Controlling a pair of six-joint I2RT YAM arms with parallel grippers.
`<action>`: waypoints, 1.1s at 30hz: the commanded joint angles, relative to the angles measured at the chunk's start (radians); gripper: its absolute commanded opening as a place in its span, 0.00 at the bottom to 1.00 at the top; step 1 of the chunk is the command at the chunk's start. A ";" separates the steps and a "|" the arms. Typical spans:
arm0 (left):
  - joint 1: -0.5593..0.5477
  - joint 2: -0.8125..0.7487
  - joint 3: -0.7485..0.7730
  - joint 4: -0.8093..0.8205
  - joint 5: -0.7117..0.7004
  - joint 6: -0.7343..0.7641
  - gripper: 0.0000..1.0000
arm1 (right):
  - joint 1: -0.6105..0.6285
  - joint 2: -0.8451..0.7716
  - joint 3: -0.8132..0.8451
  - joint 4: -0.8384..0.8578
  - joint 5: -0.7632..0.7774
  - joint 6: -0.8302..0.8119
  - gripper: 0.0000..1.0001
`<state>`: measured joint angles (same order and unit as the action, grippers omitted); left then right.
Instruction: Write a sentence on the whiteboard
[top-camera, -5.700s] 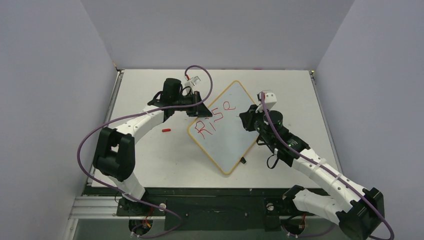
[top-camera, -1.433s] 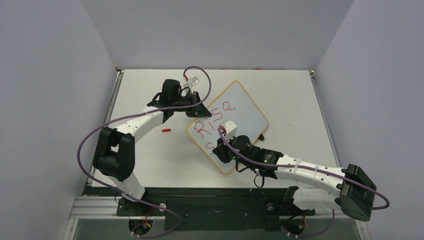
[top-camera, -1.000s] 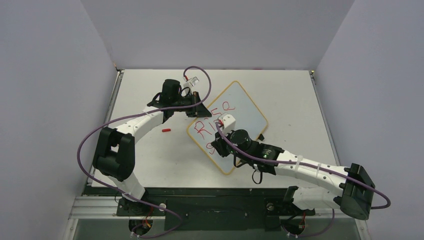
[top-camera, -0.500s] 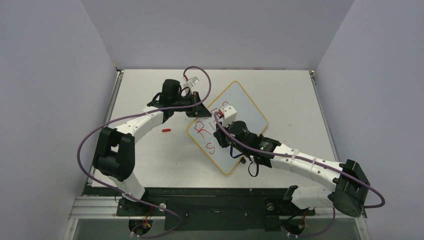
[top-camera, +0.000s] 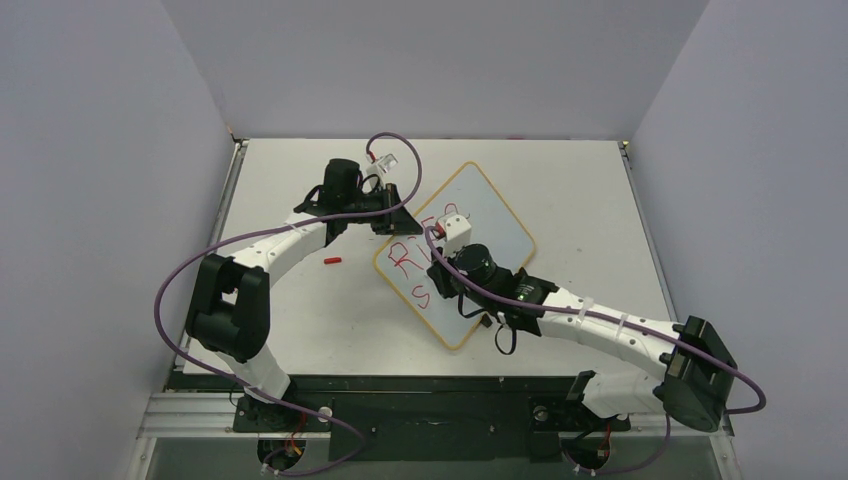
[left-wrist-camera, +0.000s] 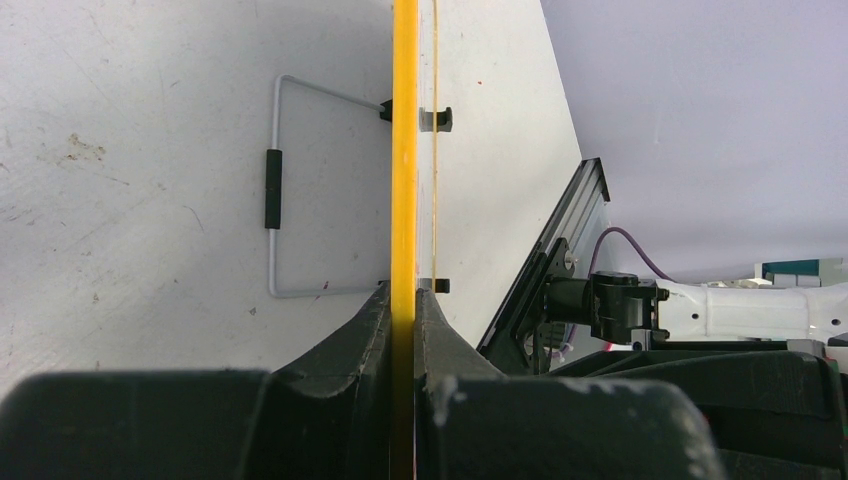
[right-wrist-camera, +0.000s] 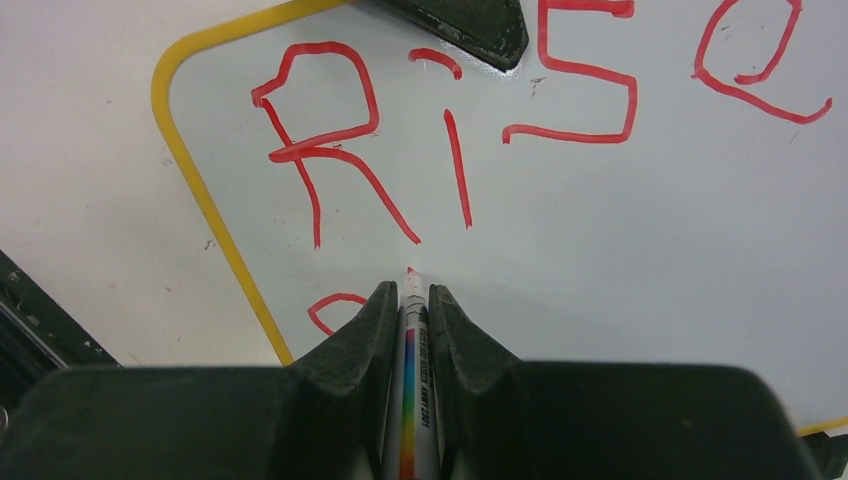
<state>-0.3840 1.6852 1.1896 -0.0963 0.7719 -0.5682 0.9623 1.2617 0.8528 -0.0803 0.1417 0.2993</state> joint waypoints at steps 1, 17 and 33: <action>0.016 -0.050 0.011 0.039 -0.006 0.029 0.00 | -0.001 -0.024 -0.042 0.026 -0.004 0.018 0.00; 0.016 -0.051 0.009 0.044 -0.004 0.025 0.00 | 0.019 -0.090 -0.163 0.025 0.004 0.080 0.00; 0.017 -0.053 0.007 0.047 -0.003 0.025 0.00 | 0.019 -0.032 -0.047 0.005 0.027 0.034 0.00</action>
<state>-0.3767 1.6852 1.1862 -0.1005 0.7746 -0.5682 0.9760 1.1965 0.7490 -0.0761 0.1535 0.3508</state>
